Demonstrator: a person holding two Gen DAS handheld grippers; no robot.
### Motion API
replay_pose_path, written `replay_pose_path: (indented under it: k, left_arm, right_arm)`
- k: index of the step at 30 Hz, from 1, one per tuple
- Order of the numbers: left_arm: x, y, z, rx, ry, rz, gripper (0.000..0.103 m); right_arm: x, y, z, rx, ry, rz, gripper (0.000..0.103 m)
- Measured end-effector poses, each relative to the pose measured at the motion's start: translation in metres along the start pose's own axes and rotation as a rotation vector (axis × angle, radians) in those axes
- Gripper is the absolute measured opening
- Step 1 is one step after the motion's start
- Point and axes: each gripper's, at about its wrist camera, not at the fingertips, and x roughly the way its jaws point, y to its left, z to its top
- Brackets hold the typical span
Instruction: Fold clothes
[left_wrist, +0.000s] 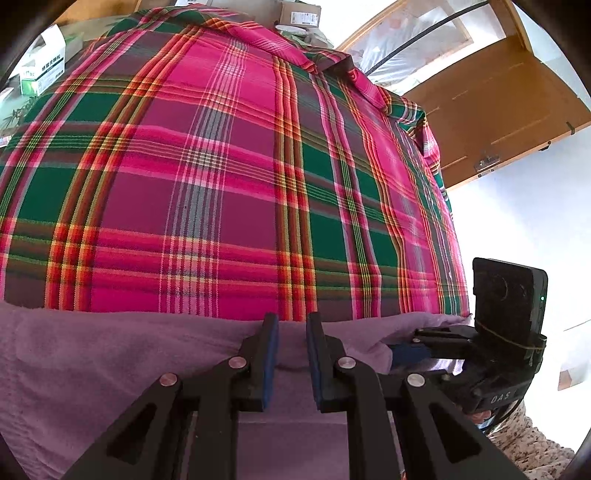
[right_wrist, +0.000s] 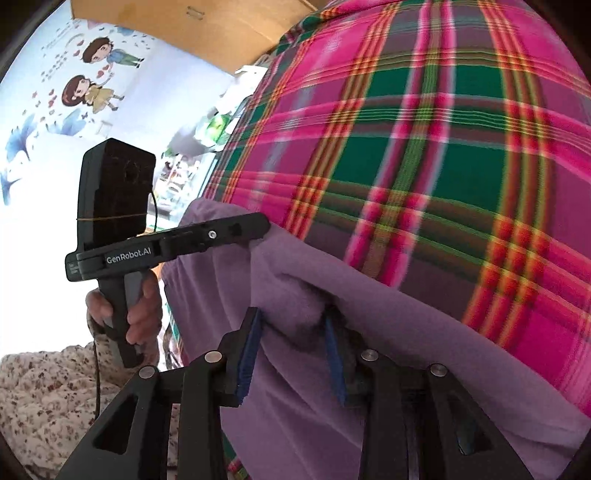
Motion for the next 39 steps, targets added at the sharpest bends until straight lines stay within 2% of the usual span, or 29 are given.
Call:
replay_pose_path:
  k: [6,11,13,16,20,29,32,39]
  left_arm:
    - [0.000,0.002,0.001,-0.006,0.003,-0.006,0.015]
    - [0.000,0.002,0.001,-0.010,0.001,-0.009,0.015]
    - [0.000,0.002,0.001,-0.014,0.000,-0.010,0.015]
    - [-0.001,0.003,0.001,-0.014,0.000,-0.009,0.015]
    - [-0.002,0.004,0.001,-0.018,0.000,-0.015,0.015]
    - [-0.003,0.007,0.002,-0.023,0.002,-0.022,0.015]
    - [-0.004,0.007,0.002,-0.024,0.002,-0.023,0.015]
    - [-0.004,0.007,0.003,-0.020,0.001,-0.024,0.015]
  right_arm:
    - [0.005,0.002,0.000,0.021,-0.041,0.032,0.038]
    - [-0.017,0.018,-0.015,-0.064,-0.153,0.120,0.037]
    - [-0.017,0.024,-0.019,-0.103,-0.147,0.102,0.037]
    - [-0.014,0.016,-0.020,-0.063,-0.113,0.099,0.036]
    - [-0.013,0.007,-0.024,-0.037,-0.064,0.052,0.036]
    - [0.004,0.012,-0.008,-0.083,-0.038,0.019,0.037]
    - [0.004,0.020,-0.007,-0.113,-0.077,0.018,0.037]
    - [-0.033,0.026,-0.011,-0.145,-0.284,0.067,0.037]
